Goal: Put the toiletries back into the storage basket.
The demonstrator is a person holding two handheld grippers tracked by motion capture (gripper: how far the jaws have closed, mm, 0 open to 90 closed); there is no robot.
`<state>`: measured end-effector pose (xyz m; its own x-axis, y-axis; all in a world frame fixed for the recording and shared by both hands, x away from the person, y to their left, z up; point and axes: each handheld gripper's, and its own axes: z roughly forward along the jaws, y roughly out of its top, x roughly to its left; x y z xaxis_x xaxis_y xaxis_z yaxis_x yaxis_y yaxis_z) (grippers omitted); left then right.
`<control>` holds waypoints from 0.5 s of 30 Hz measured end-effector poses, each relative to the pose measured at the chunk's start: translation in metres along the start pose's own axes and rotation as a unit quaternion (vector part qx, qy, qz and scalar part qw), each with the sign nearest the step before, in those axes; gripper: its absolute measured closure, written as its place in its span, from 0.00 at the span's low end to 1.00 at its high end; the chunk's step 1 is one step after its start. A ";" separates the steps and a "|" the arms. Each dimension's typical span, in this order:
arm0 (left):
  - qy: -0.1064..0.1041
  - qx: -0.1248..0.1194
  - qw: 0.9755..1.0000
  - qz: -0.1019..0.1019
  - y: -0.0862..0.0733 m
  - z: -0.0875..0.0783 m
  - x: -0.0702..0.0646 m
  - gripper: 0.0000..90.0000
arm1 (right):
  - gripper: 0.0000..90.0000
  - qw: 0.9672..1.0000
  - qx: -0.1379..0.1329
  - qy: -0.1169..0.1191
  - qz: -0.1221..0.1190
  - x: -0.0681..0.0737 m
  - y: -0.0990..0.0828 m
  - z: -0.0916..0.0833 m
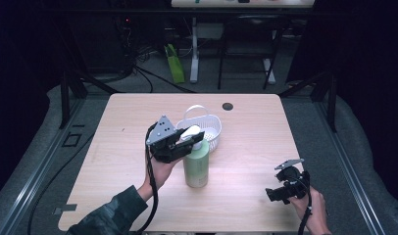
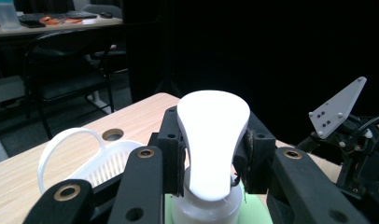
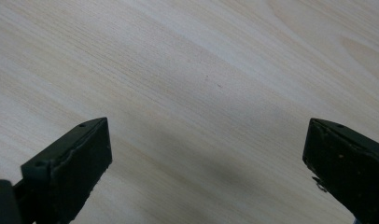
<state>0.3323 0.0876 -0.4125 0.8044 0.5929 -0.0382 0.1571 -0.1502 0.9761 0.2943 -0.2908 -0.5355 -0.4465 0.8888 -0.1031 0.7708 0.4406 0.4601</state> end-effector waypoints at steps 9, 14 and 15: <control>-0.008 0.006 1.000 0.003 0.004 -0.003 0.002 0.74 | 0.01 1.000 -0.003 -0.001 -0.002 0.001 0.000 -0.001; -0.011 0.003 1.000 0.001 0.008 -0.007 0.003 0.74 | 0.01 1.000 -0.004 0.001 -0.005 0.001 0.000 -0.001; -0.010 0.004 1.000 0.002 0.009 -0.008 0.004 0.74 | 0.01 1.000 -0.004 0.000 -0.005 0.001 0.000 -0.001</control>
<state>0.3327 0.0946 -0.4020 0.8162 0.5765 -0.0390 0.1583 -0.1581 0.9747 0.2931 -0.2899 -0.5348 -0.4540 0.8845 -0.1072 0.7629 0.4481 0.4662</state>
